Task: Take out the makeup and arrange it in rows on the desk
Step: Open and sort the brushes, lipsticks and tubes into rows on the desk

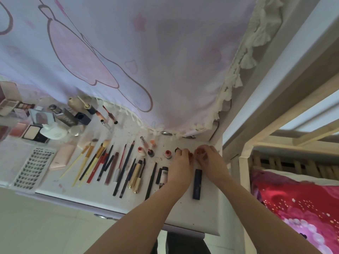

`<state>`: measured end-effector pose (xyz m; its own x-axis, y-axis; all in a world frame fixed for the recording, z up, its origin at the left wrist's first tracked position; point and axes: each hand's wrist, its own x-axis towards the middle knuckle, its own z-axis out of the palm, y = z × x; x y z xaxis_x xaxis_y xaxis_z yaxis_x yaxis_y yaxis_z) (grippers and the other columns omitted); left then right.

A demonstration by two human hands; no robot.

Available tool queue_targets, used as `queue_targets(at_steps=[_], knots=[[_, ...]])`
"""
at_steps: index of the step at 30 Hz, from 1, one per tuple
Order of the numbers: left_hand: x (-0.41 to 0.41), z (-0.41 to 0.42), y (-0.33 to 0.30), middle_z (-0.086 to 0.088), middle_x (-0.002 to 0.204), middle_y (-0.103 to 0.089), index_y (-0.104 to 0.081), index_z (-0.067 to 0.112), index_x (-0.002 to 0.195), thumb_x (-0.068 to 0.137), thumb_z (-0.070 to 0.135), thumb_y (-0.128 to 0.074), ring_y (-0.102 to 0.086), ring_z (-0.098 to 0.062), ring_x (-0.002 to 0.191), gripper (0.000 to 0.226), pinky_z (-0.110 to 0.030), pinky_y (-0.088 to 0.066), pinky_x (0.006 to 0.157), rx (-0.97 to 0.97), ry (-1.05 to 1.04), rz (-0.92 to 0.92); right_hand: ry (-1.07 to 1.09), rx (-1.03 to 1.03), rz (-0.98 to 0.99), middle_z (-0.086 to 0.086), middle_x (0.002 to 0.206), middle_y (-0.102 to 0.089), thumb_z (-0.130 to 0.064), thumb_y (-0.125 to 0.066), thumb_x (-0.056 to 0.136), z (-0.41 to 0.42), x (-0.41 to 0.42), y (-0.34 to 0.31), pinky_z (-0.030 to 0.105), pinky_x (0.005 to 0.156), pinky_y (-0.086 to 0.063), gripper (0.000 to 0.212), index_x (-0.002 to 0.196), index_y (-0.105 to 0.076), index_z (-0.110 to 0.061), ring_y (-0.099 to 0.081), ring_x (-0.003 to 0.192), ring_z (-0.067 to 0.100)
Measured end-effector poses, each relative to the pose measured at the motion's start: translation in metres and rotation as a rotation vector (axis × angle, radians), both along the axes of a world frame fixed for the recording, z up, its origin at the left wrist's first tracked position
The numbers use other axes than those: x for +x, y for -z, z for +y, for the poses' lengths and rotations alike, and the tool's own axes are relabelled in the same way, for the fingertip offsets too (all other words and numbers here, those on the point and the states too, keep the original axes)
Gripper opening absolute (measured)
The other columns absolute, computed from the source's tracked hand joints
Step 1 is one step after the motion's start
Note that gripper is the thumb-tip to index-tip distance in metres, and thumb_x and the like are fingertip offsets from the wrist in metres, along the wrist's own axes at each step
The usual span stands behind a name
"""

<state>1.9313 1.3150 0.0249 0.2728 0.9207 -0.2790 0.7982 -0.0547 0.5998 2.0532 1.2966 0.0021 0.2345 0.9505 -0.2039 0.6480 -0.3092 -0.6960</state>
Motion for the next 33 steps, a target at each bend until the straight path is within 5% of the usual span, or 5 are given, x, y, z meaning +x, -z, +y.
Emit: queue_targets(at_steps=[10,20,23,28,33], knots=[[-0.031,-0.015,-0.013,-0.003,0.123,-0.047,-0.044,0.012,0.126,0.097,0.021,-0.049,-0.057,-0.019,0.092,0.031,-0.026,-0.047,0.076,0.048,0.038,-0.016,-0.034,-0.125,-0.031,0.005,0.123,-0.046,-0.017,-0.056,0.091,-0.005,0.006,-0.008,0.031,0.086,-0.047,0.037,0.127,-0.047,-0.012,-0.055,0.104,0.021],[-0.091,-0.025,0.002,-0.005,0.124,-0.048,-0.046,0.012,0.123,0.099,0.042,-0.034,-0.044,-0.021,0.114,0.041,-0.027,-0.043,0.082,0.216,0.278,0.563,-0.182,-0.173,-0.03,0.007,0.093,-0.063,-0.021,-0.043,0.097,-0.036,-0.073,-0.033,0.03,0.073,-0.046,0.022,0.11,-0.056,-0.011,-0.054,0.076,0.017],[-0.089,-0.029,0.0,-0.004,0.118,-0.051,-0.051,0.011,0.118,0.101,0.036,-0.03,-0.045,-0.021,0.111,0.037,-0.025,-0.038,0.078,0.296,0.304,0.524,-0.07,-0.264,0.038,0.012,0.092,-0.068,-0.03,-0.041,0.099,-0.029,-0.091,-0.032,0.036,0.072,-0.052,0.029,0.111,-0.054,-0.007,-0.063,0.078,0.025],[-0.108,-0.035,-0.009,0.003,0.069,-0.058,-0.063,0.014,0.081,0.085,0.033,-0.052,-0.054,-0.015,0.062,0.022,-0.02,-0.033,0.051,0.51,0.433,0.142,-0.11,-0.339,0.092,0.003,0.072,-0.06,-0.044,-0.042,0.096,-0.027,-0.085,-0.05,0.025,0.06,-0.042,0.039,0.083,-0.054,-0.01,-0.056,0.066,0.016],[-0.114,-0.034,-0.041,0.003,0.082,-0.056,-0.059,0.013,0.098,0.099,0.032,-0.044,-0.051,-0.012,0.074,0.025,-0.024,-0.04,0.065,0.082,0.332,-0.112,-0.208,-0.183,0.122,-0.004,0.07,-0.054,-0.04,-0.047,0.095,-0.039,-0.077,-0.077,0.023,0.059,-0.039,0.031,0.087,-0.055,-0.012,-0.048,0.061,0.008]])
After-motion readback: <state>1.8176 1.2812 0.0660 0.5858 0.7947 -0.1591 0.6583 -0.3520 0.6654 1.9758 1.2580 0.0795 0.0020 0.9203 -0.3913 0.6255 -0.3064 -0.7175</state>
